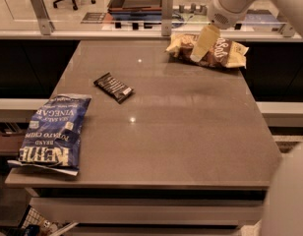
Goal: Move brown chip bag near blue chip bag
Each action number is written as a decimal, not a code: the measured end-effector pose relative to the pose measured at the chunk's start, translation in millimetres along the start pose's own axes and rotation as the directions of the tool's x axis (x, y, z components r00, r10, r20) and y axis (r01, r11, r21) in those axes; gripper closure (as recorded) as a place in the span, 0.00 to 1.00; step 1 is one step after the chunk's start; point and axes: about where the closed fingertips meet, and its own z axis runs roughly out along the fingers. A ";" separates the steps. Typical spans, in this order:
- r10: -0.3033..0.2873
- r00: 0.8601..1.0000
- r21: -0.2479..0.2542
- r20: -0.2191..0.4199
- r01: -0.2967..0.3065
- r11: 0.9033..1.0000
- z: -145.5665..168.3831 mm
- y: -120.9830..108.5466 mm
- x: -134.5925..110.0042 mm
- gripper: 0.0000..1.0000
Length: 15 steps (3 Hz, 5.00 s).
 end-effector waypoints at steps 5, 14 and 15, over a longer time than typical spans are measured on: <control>0.022 0.988 0.031 -0.155 -0.018 0.999 77.5 -28.5 20.9 0.00; 0.147 0.981 -0.067 -0.124 -0.156 0.986 131.4 -27.1 26.1 1.00; 0.129 0.985 -0.074 -0.112 -0.138 0.988 112.9 -29.8 23.1 1.00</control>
Offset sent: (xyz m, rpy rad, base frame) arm 0.0195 -0.0005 -0.0329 -0.1878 0.0633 -0.0555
